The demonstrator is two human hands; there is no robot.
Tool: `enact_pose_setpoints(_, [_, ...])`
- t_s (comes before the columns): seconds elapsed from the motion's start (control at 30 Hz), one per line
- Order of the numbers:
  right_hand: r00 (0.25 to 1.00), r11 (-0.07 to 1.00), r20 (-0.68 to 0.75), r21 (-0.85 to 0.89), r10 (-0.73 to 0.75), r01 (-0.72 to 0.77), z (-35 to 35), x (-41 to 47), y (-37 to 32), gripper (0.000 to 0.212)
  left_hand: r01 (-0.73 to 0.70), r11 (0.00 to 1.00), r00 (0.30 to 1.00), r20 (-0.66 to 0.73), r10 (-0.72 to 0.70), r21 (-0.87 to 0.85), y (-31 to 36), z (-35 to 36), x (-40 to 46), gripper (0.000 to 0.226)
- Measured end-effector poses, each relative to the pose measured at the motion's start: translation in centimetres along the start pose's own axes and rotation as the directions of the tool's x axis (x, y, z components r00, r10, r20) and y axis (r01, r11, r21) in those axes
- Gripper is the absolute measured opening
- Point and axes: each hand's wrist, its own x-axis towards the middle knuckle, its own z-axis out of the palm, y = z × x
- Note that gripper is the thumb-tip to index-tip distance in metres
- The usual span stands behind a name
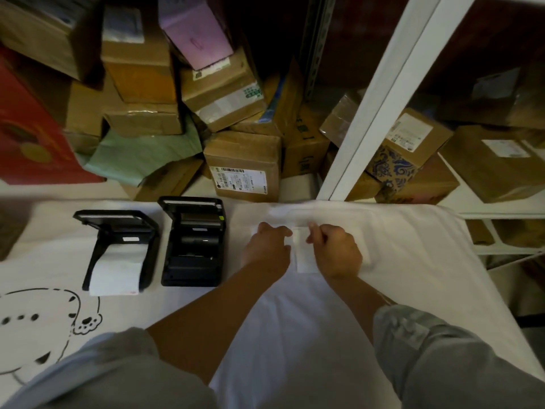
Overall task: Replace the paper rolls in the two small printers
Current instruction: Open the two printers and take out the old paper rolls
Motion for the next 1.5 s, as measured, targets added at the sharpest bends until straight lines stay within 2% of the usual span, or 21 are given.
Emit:
enact_pose_setpoints(0.07, [0.996, 0.985, 0.007, 0.145, -0.093, 0.091, 0.1, -1.5, -2.6, 0.042, 0.016, 0.999, 0.999, -0.039, -0.015, 0.031, -1.5, -2.0, -0.4, 0.025])
enact_pose_setpoints(0.2, [0.951, 0.945, 0.1, 0.182, -0.294, 0.273, 2.6, -4.8, -8.2, 0.044, 0.135, 0.976, 0.989, -0.078, -0.123, 0.173, -6.9, -6.9, -1.8, 0.022])
enact_pose_setpoints(0.33, [0.889, 0.939, 0.34, 0.264, -0.307, 0.223, 7.9, -7.7, -14.8, 0.028, 0.199, 0.95, 0.971, -0.181, -0.158, 0.238, -14.8, -11.4, -4.3, 0.026])
enact_pose_setpoints(0.4, [0.849, 0.938, 0.436, 0.299, -0.298, 0.176, 10.6, -9.2, -17.8, 0.021, 0.213, 0.914, 0.976, -0.117, -0.184, 0.344, -18.7, -12.7, -5.2, 0.038])
enact_pose_setpoints(0.5, [0.844, 0.947, 0.446, 0.25, -0.297, 0.202, 13.3, -10.8, -20.4, 0.02, 0.21, 0.871, 0.975, -0.033, -0.219, 0.445, -22.4, -13.1, -6.2, 0.048])
enact_pose_setpoints(0.63, [0.912, 0.979, 0.357, 0.059, -0.202, 0.194, 14.8, -11.7, -22.0, 0.029, 0.175, 0.923, 0.981, -0.14, -0.133, 0.343, -24.2, -12.9, -6.2, 0.031])
enact_pose_setpoints(0.7, [0.929, 0.99, 0.344, 0.023, -0.139, 0.14, 15.2, -11.4, -22.5, 0.033, 0.194, 0.948, 0.973, -0.17, -0.153, 0.254, -24.4, -13.2, -5.7, 0.023])
enact_pose_setpoints(0.77, [0.94, 0.997, 0.338, 0.08, -0.048, 0.022, 15.4, -10.8, -22.8, 0.035, 0.208, 0.968, 0.967, -0.175, -0.183, 0.139, -24.3, -13.7, -5.2, 0.018])
enact_pose_setpoints(0.83, [0.93, 0.964, 0.353, 0.196, 0.099, -0.177, 15.1, -10.2, -23.0, 0.038, 0.171, 0.985, 0.969, -0.186, -0.162, 0.035, -24.1, -14.1, -4.9, 0.016])
enact_pose_setpoints(0.9, [0.869, 0.882, 0.437, 0.282, 0.232, -0.377, 14.6, -9.9, -23.0, 0.048, 0.113, 0.993, 0.976, -0.181, -0.118, -0.039, -23.8, -14.7, -4.8, 0.018])
enact_pose_setpoints(0.97, [0.822, 0.823, 0.498, 0.318, 0.277, -0.47, 14.1, -10.0, -23.0, 0.054, 0.09, 0.993, 0.985, -0.141, -0.1, -0.073, -23.9, -15.0, -4.8, 0.021])
enact_pose_setpoints(1.03, [0.856, 0.821, 0.441, 0.361, 0.269, -0.443, 14.3, -9.9, -22.7, 0.051, 0.1, 0.991, 0.99, -0.093, -0.108, -0.086, -23.9, -14.9, -5.0, 0.022])
enact_pose_setpoints(1.1, [0.903, 0.821, 0.367, 0.429, 0.223, -0.377, 14.3, -9.9, -22.6, 0.036, 0.123, 0.983, 0.985, -0.101, -0.137, -0.134, -24.1, -14.8, -5.2, 0.023])
enact_pose_setpoints(1.17, [0.911, 0.78, 0.361, 0.504, 0.2, -0.371, 14.1, -10.0, -22.7, 0.021, 0.199, 0.961, 0.967, -0.117, -0.224, -0.193, -24.2, -14.8, -5.1, 0.025])
enact_pose_setpoints(1.27, [0.896, 0.709, 0.393, 0.572, 0.205, -0.413, 13.9, -10.2, -22.8, 0.015, 0.358, 0.862, 0.927, 0.024, -0.375, -0.358, -23.6, -15.0, -5.0, 0.035])
enact_pose_setpoints(1.33, [0.896, 0.705, 0.39, 0.574, 0.212, -0.417, 13.7, -10.3, -22.5, 0.014, 0.453, 0.682, 0.878, 0.152, -0.455, -0.574, -22.8, -15.0, -5.2, 0.034])
enact_pose_setpoints(1.4, [0.901, 0.75, 0.369, 0.522, 0.23, -0.405, 13.6, -10.1, -21.7, 0.017, 0.478, 0.495, 0.845, 0.225, -0.486, -0.726, -22.4, -14.7, -5.3, 0.031])
enact_pose_setpoints(1.47, [0.889, 0.847, 0.377, 0.354, 0.259, -0.397, 13.4, -9.9, -20.6, 0.023, 0.486, 0.32, 0.821, 0.299, -0.486, -0.813, -22.4, -14.0, -5.3, 0.042])
enact_pose_setpoints(1.5, [0.876, 0.866, 0.389, 0.285, 0.286, -0.41, 13.2, -9.8, -20.0, 0.026, 0.486, 0.27, 0.822, 0.33, -0.464, -0.831, -22.1, -13.5, -5.3, 0.046])
